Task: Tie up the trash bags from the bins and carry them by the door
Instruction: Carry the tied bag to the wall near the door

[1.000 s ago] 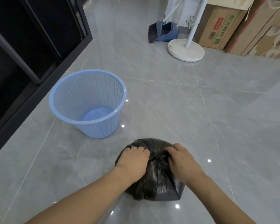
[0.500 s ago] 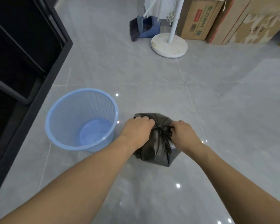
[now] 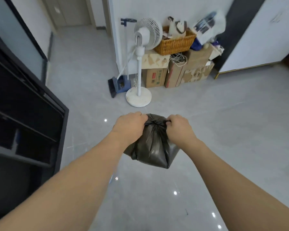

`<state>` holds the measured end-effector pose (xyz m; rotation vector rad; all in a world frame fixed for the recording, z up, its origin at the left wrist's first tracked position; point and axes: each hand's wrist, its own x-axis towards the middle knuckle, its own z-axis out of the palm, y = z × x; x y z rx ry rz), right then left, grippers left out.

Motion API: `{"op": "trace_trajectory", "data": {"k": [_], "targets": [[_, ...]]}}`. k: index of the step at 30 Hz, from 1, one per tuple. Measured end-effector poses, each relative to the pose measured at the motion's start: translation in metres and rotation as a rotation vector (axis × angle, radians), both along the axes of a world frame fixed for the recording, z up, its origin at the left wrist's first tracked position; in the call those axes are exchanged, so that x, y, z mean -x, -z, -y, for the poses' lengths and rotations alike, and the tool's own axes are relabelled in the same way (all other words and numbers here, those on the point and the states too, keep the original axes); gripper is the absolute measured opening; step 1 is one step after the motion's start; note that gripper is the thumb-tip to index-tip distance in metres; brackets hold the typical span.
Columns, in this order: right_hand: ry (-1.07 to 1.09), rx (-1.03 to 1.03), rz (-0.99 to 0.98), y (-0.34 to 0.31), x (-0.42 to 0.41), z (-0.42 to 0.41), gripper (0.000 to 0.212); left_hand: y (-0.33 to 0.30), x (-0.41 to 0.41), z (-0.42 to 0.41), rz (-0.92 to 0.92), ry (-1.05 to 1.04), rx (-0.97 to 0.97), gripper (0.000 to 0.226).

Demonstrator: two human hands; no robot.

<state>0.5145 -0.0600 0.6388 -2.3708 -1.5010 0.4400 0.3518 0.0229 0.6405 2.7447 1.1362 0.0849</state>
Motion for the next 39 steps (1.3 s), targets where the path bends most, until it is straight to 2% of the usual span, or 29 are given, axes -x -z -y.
{"op": "trace_trajectory", "data": {"k": [4, 8, 15, 18, 22, 28, 39], "targets": [[0.067, -0.124, -0.025, -0.145, -0.005, 0.015, 0.025, -0.155, -0.011, 0.003, 0.054, 0.047, -0.037, 0.015], [0.128, -0.259, -0.072, -0.223, -0.006, 0.029, 0.025, -0.237, -0.017, 0.016, 0.106, 0.048, -0.144, 0.019], [0.259, -0.336, -0.110, -0.258, -0.019, 0.050, 0.024, -0.264, -0.035, 0.028, 0.202, 0.088, -0.080, 0.020], [0.372, -0.335, -0.105, -0.264, -0.029, 0.075, 0.023, -0.268, -0.057, 0.038, 0.235, 0.202, -0.036, 0.011], [0.577, -0.365, -0.074, -0.278, -0.058, 0.122, 0.024, -0.282, -0.105, 0.066, 0.310, 0.376, 0.070, 0.013], [0.801, -0.390, 0.023, -0.304, -0.091, 0.213, 0.027, -0.304, -0.174, 0.133, 0.356, 0.619, 0.090, 0.012], [1.065, -0.453, 0.098, -0.335, -0.166, 0.345, 0.022, -0.348, -0.288, 0.250, 0.287, 0.880, 0.115, 0.019]]}}
